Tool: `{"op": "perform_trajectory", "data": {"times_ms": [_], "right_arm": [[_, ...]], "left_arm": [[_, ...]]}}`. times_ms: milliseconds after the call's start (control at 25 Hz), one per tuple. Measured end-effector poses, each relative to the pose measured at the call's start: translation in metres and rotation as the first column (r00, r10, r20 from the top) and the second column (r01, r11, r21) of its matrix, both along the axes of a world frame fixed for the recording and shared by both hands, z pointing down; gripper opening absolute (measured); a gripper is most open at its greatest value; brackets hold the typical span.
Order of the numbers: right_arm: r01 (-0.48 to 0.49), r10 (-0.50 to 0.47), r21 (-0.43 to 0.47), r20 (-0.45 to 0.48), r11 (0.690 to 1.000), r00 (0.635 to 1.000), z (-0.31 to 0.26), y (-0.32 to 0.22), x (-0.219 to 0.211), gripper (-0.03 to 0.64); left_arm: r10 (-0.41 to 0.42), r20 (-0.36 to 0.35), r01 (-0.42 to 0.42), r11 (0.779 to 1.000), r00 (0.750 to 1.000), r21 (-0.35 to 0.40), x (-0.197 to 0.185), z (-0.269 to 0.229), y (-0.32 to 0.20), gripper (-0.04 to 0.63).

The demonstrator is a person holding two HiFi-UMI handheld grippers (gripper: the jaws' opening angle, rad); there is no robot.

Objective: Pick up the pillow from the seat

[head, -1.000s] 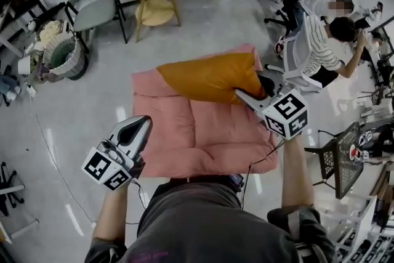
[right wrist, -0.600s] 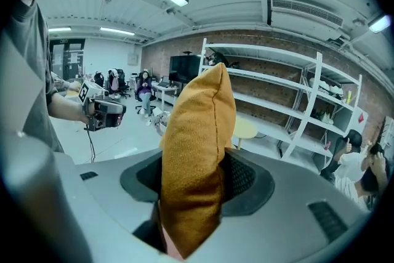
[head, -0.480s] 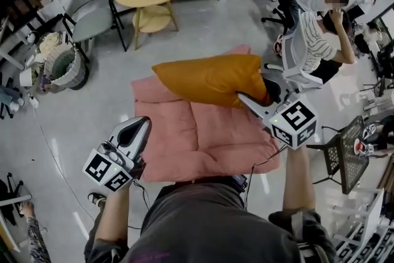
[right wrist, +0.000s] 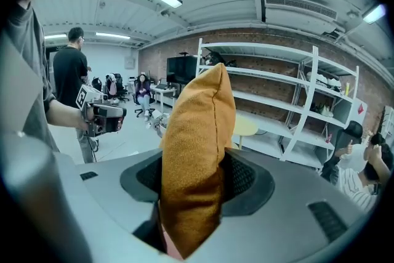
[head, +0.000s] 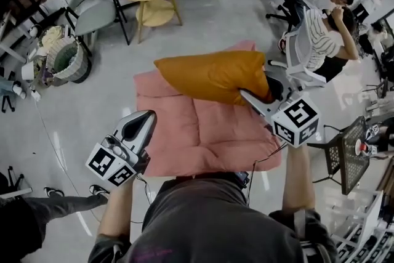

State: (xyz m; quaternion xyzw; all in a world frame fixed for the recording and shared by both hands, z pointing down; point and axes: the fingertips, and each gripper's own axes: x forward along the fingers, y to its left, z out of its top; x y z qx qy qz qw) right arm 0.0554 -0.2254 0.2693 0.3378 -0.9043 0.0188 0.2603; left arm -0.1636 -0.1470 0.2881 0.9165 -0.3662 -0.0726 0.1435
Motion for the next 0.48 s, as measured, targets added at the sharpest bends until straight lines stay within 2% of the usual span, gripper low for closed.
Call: {"op": "perform_trajectory", "data": {"times_ms": [480], "right_arm": [[0.001, -0.001, -0.016, -0.011, 1.000, 1.000, 0.011, 0.004, 0.006, 0.239]], "left_arm": [[-0.007, -0.001, 0.007, 1.000, 1.000, -0.001, 0.006, 0.003, 0.007, 0.011]]}}
